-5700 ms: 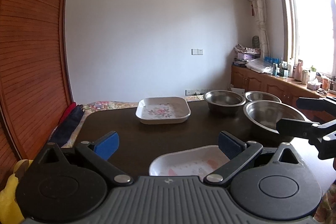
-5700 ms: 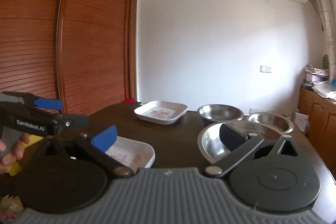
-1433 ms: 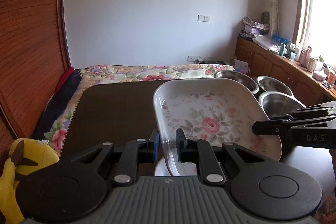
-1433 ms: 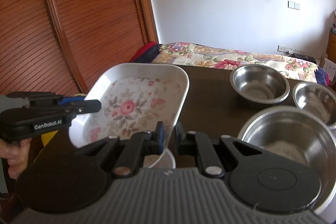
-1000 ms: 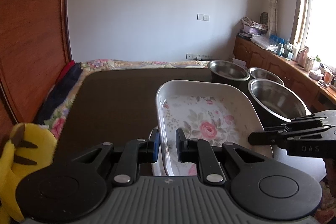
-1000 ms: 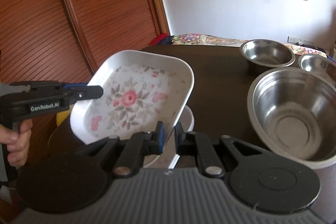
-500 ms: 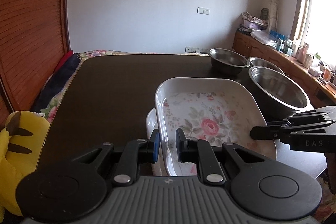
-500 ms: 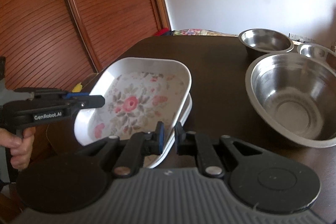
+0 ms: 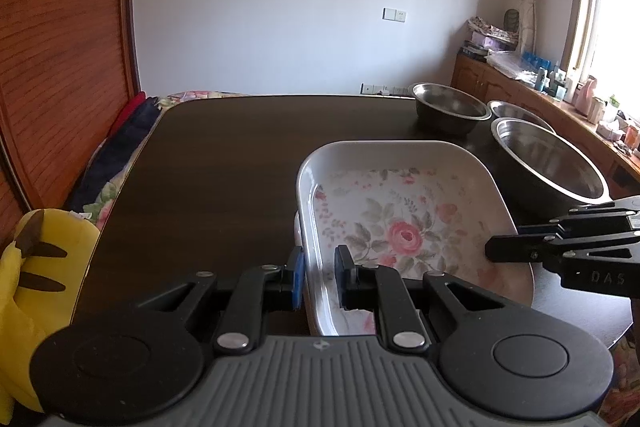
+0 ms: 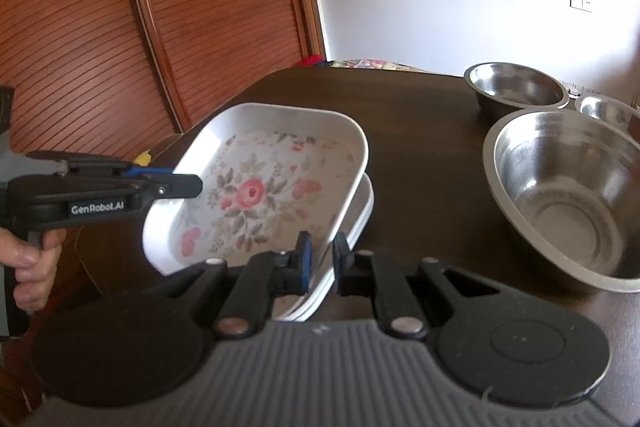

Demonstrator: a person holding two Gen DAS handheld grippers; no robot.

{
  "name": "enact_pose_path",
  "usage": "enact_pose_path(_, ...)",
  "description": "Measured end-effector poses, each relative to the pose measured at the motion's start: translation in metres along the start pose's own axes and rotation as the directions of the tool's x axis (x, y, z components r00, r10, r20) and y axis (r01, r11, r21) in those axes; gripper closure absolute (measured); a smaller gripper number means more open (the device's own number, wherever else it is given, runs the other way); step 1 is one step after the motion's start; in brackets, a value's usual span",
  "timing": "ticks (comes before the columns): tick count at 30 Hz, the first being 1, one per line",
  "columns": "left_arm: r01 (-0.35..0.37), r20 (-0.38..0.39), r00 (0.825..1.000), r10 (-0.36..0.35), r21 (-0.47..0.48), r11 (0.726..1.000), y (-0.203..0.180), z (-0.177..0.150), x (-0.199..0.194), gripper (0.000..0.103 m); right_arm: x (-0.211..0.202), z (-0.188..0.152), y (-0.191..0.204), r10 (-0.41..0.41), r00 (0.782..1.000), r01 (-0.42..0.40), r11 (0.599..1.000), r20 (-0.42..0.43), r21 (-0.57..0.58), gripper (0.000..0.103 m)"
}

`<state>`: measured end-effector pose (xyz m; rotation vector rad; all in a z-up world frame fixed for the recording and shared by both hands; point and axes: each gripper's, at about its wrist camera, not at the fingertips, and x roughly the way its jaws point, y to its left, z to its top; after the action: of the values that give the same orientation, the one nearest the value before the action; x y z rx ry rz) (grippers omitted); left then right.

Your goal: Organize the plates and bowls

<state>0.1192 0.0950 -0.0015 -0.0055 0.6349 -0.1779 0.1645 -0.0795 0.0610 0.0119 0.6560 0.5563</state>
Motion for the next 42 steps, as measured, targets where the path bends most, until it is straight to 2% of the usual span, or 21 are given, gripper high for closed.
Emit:
enact_pose_path(14, -0.008, 0.014, 1.000, 0.008, -0.007, 1.000, 0.003, -0.002, 0.004, 0.057, 0.002, 0.004, 0.006, -0.040, 0.999, 0.040, 0.999, 0.017, -0.033, 0.087)
enact_pose_path(21, -0.018, 0.073, 0.997, 0.017, 0.025, 1.000, -0.004, 0.004, -0.008, 0.057, -0.001, 0.003, 0.004, -0.053, 0.997, 0.056, 0.997, 0.053, -0.045, 0.087)
enact_pose_path(26, -0.029, 0.149, 0.989, 0.017, 0.081, 0.996, -0.022, 0.005, -0.021, 0.057, -0.022, -0.001, 0.008, -0.059, 0.990, 0.067, 0.996, 0.130, -0.060, 0.087)
enact_pose_path(28, -0.023, 0.174, 0.985, 0.005, 0.099, 0.995, -0.029, 0.004, -0.027, 0.056, -0.033, -0.003, 0.011, -0.085, 0.979, 0.101, 0.992, 0.183, -0.080, 0.087)
enact_pose_path(30, -0.003, 0.189, 0.982, -0.016, 0.100, 0.995, -0.036, 0.004, -0.032, 0.053, -0.044, -0.006, 0.012, -0.100, 0.971, 0.120, 0.989, 0.217, -0.085, 0.087)
enact_pose_path(32, 0.024, 0.203, 0.978, -0.044, 0.095, 0.995, -0.043, 0.003, -0.036, 0.041, -0.055, -0.010, 0.010, -0.107, 0.964, 0.130, 0.988, 0.243, -0.080, 0.087)
enact_pose_path(34, 0.039, 0.222, 0.973, -0.061, 0.102, 0.994, -0.052, 0.002, -0.040, 0.034, -0.064, -0.015, 0.007, -0.124, 0.956, 0.149, 0.986, 0.266, -0.077, 0.087)
enact_pose_path(42, 0.094, 0.242, 0.962, -0.128, 0.147, 0.985, -0.093, 0.001, -0.035, 0.026, -0.092, -0.029, -0.020, -0.203, 0.926, 0.221, 0.975, 0.319, -0.021, 0.086)
